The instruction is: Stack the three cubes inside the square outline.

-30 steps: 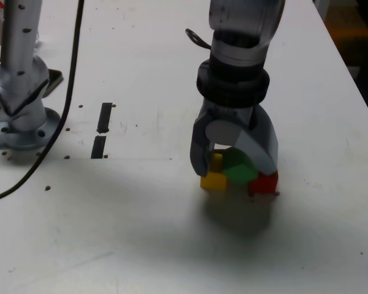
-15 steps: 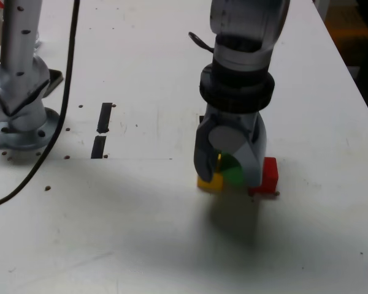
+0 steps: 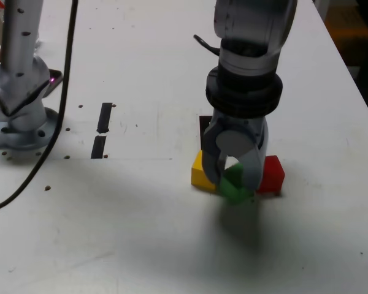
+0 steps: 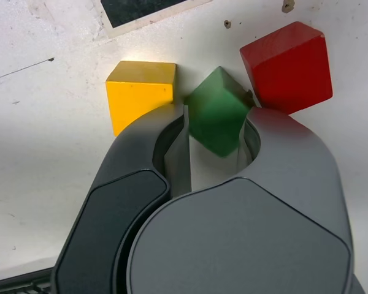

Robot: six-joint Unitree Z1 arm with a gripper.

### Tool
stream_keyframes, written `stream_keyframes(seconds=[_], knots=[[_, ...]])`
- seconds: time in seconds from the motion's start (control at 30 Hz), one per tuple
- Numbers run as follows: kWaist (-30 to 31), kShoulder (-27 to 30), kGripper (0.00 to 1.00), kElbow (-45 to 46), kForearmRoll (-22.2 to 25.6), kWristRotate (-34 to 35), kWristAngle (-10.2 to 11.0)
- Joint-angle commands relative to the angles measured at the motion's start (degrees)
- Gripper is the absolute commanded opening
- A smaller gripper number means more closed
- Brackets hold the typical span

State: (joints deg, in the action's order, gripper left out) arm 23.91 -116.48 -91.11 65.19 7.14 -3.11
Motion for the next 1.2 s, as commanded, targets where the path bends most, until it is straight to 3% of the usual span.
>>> stream_keyframes(seconds=[0.0, 0.37, 0.5, 0.63, 0.83, 1.17], knots=[[0.3, -0.1, 0.29, -0.5, 0.3, 0.2, 0.3], [2.0, 1.8, 0.31, -3.7, 3.4, 2.2, 3.8], [2.2, 2.8, 0.41, -4.8, 4.9, 2.5, 5.2], [2.2, 4.0, 0.61, -5.0, 6.0, 2.5, 6.5], [2.2, 3.9, 0.82, -4.8, 5.6, 2.4, 6.8], [0.1, 0.7, 0.91, -6.0, 4.9, -0.9, 7.2]])
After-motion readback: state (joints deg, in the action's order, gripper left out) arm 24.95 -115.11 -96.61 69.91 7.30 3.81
